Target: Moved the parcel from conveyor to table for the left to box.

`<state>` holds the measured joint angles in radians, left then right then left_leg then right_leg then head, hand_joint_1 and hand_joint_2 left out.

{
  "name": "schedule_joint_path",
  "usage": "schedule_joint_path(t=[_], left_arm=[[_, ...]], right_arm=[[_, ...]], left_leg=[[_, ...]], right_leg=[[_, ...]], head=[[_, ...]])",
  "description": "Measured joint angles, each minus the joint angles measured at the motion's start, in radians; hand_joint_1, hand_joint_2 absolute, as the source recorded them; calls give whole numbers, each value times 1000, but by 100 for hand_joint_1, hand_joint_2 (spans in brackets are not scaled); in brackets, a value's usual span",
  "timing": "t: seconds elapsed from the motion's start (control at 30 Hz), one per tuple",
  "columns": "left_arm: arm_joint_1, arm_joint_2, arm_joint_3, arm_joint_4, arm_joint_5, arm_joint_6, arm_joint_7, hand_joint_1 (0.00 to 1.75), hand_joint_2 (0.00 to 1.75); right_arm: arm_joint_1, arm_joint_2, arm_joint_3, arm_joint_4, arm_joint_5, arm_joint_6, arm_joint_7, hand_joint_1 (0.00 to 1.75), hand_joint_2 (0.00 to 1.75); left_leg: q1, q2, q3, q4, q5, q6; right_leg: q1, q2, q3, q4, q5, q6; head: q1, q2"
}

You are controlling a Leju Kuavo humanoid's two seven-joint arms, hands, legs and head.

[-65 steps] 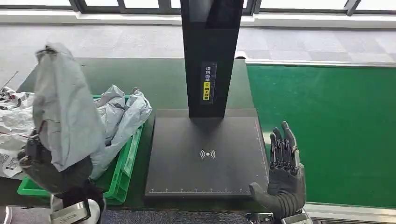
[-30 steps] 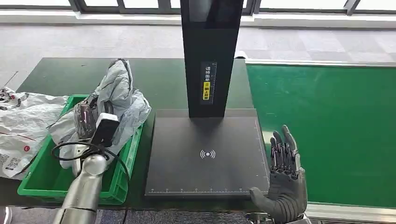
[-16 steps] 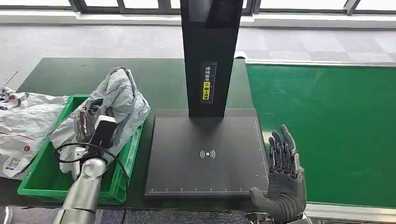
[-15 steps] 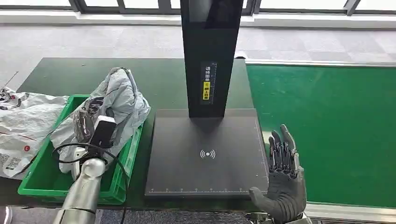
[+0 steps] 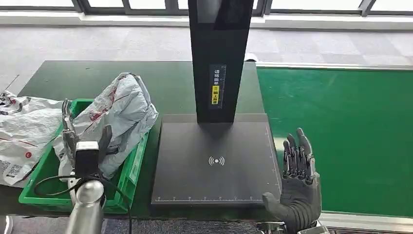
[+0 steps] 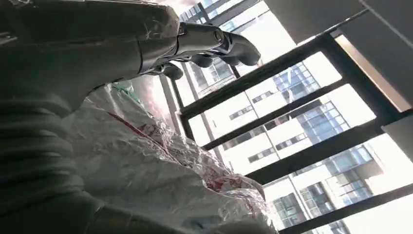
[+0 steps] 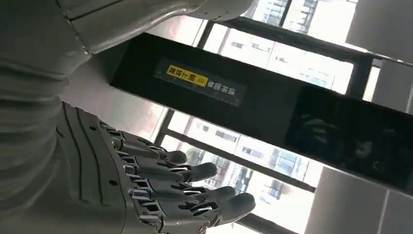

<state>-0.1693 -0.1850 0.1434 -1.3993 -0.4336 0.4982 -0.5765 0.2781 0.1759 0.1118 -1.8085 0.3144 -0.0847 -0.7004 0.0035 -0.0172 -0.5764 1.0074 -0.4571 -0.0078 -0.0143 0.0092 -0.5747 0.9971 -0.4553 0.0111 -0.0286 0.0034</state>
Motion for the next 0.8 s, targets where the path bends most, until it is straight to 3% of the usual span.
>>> schedule_joint_path(t=[0.2,0.4,0.73,0.8], left_arm=[[72,-48,0,-33,123,-18,-116,0,0],[174,-94,-19,-84,239,-131,-120,0,0],[228,-109,-44,-166,239,-142,-125,0,0],[237,-109,-64,-176,303,-240,-125,0,0]], right_arm=[[-2,-5,4,0,-24,-33,0,0,175],[23,-24,13,-31,-70,-65,0,0,175],[38,-42,23,-53,-90,-51,0,0,175],[38,-42,25,-52,-87,-42,0,0,175]], left_leg=[[-1,-1,4,0,-1,1],[0,0,3,0,-2,2],[0,1,2,0,-1,1],[0,0,2,0,-1,1]], right_leg=[[-1,-1,5,0,-3,1],[0,-1,3,-1,-1,1],[0,0,1,0,0,0],[0,0,1,-1,-1,0]], head=[[0,0],[0,0],[0,0],[0,0]])
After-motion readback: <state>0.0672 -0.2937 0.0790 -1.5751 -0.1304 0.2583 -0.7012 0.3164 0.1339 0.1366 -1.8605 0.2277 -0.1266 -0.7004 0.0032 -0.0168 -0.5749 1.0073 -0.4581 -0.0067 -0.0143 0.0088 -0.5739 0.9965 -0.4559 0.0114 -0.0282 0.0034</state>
